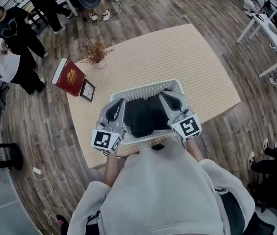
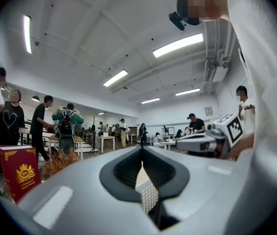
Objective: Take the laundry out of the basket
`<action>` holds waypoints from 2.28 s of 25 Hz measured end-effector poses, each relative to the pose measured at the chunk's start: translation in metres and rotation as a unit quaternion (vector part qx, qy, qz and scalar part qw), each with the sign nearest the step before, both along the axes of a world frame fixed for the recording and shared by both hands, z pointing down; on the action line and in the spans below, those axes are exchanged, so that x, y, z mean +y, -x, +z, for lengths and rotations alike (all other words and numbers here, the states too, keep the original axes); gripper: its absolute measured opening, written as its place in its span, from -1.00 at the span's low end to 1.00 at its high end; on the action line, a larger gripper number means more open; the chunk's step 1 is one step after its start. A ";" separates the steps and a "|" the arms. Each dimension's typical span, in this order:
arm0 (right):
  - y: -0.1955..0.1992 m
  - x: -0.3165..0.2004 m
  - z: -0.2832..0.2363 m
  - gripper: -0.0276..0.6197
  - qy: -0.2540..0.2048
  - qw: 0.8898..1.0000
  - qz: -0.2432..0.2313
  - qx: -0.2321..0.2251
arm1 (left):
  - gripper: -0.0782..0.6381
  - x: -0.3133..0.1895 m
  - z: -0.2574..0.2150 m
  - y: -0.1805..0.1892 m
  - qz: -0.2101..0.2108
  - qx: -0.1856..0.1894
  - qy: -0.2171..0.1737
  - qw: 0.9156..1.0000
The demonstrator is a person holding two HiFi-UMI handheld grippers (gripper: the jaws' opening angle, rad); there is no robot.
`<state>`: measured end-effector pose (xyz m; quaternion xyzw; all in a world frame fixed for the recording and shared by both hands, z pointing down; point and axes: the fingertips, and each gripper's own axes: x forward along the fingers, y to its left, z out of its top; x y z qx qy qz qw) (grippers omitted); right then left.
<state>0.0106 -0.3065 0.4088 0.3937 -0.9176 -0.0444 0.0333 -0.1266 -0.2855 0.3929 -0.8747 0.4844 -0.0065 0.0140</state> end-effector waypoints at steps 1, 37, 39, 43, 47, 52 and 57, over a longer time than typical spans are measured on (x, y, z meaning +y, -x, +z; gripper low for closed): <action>0.001 -0.003 0.002 -0.92 0.006 1.000 -0.002 0.001 | -0.76 -0.002 0.002 0.001 -0.002 -0.001 0.003 1.000; 0.047 0.041 0.303 0.93 0.146 0.704 -0.329 0.612 | -0.76 -0.022 0.051 0.049 -0.059 0.012 0.053 0.997; 0.050 0.032 0.319 0.93 0.153 0.696 -0.323 0.623 | -0.76 -0.020 0.051 0.053 -0.064 0.017 0.054 0.996; 0.054 0.023 0.354 0.93 0.198 0.672 -0.327 0.634 | -0.76 -0.019 0.051 0.054 -0.065 0.022 0.056 0.996; 0.054 0.023 0.377 0.94 0.247 0.645 -0.353 0.632 | -0.76 -0.021 0.051 0.053 -0.060 0.027 0.055 0.996; 0.056 0.024 0.377 0.94 0.246 0.646 -0.358 0.628 | -0.76 -0.021 0.050 0.048 -0.054 0.029 0.055 0.997; 0.055 0.025 0.373 0.84 0.236 0.647 -0.350 0.635 | -0.76 -0.023 0.053 0.046 -0.048 0.030 0.058 0.997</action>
